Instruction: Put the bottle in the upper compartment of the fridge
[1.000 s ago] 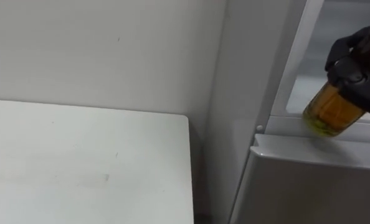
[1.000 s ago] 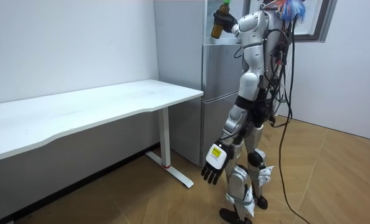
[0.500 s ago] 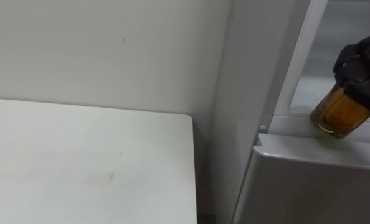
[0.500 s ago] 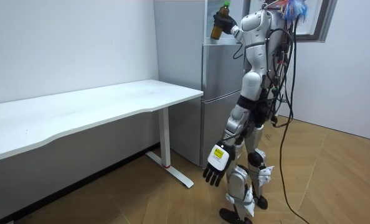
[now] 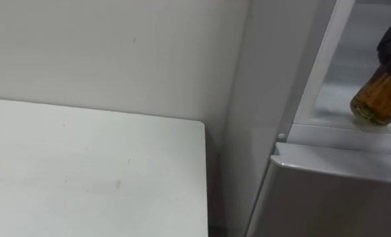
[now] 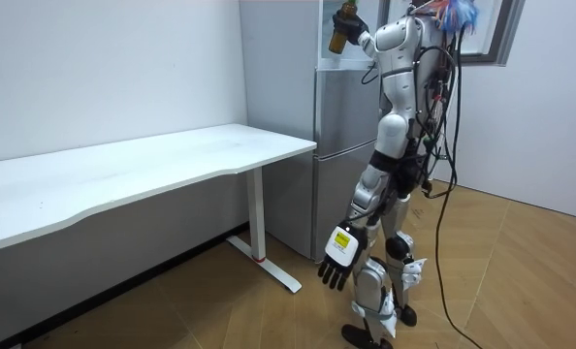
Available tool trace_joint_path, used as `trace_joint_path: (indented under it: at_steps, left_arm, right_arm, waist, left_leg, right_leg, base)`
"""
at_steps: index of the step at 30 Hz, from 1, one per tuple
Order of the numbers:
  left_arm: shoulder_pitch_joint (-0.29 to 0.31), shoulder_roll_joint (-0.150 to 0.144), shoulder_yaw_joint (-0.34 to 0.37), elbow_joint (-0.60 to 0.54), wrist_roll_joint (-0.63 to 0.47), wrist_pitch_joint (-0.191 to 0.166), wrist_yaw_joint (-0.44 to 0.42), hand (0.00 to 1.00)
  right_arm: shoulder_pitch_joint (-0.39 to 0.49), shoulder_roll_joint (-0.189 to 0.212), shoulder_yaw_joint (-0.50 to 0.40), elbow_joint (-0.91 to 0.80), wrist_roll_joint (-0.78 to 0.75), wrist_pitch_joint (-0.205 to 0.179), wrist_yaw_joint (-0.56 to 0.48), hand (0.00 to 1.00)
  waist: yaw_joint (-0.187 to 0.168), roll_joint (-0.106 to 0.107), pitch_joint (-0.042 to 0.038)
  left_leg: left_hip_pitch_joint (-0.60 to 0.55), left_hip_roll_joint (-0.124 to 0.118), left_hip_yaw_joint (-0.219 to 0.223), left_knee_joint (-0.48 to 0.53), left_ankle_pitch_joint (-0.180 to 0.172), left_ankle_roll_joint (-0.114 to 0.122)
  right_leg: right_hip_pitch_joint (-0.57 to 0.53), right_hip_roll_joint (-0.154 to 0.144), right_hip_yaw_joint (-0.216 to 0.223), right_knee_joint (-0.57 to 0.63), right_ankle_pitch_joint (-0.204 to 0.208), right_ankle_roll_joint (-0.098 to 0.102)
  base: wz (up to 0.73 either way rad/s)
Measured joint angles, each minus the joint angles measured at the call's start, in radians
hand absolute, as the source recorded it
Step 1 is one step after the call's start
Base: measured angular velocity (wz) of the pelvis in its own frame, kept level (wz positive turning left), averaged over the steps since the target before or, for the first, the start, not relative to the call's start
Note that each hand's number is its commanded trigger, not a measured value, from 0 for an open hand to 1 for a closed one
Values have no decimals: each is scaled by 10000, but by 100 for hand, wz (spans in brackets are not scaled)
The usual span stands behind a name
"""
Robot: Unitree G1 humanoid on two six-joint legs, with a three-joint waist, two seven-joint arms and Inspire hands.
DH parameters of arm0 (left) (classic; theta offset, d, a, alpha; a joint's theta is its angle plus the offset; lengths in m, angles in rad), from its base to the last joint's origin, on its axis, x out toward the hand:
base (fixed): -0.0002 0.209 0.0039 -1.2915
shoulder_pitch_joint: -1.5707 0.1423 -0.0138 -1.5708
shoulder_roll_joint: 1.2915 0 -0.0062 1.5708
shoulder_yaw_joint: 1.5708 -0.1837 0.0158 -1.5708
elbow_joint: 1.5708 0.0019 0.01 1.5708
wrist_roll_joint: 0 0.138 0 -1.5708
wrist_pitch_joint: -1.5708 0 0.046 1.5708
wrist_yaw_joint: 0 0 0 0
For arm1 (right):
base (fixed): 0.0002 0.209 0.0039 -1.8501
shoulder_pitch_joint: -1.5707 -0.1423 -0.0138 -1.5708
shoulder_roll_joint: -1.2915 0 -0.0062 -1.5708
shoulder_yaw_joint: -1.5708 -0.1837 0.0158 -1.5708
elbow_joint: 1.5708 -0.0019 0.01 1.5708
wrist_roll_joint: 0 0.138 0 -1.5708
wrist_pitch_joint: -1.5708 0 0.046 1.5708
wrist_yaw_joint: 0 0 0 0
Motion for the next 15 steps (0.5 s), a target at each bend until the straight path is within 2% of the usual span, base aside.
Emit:
trace_joint_path:
  at_steps: [4,15]
  left_arm:
    - [-9,36,-7,-1,8,-2,68,0]
    - [19,31,-9,-143,7,33,207,0]
  right_arm:
    - [-284,-11,6,269,31,3,-8,100]
    - [-460,-11,53,900,287,2,18,100]
  waist:
    - [-27,-104,-48]
    - [-24,-111,-29]
  left_leg:
    - [-73,-3,-5,38,3,-2]
    - [-120,14,-37,23,2,-2]
  right_leg:
    - [-40,0,3,-2,0,0]
    - [-83,-2,-19,-10,0,0]
  base:
    - [0]
    - [0]
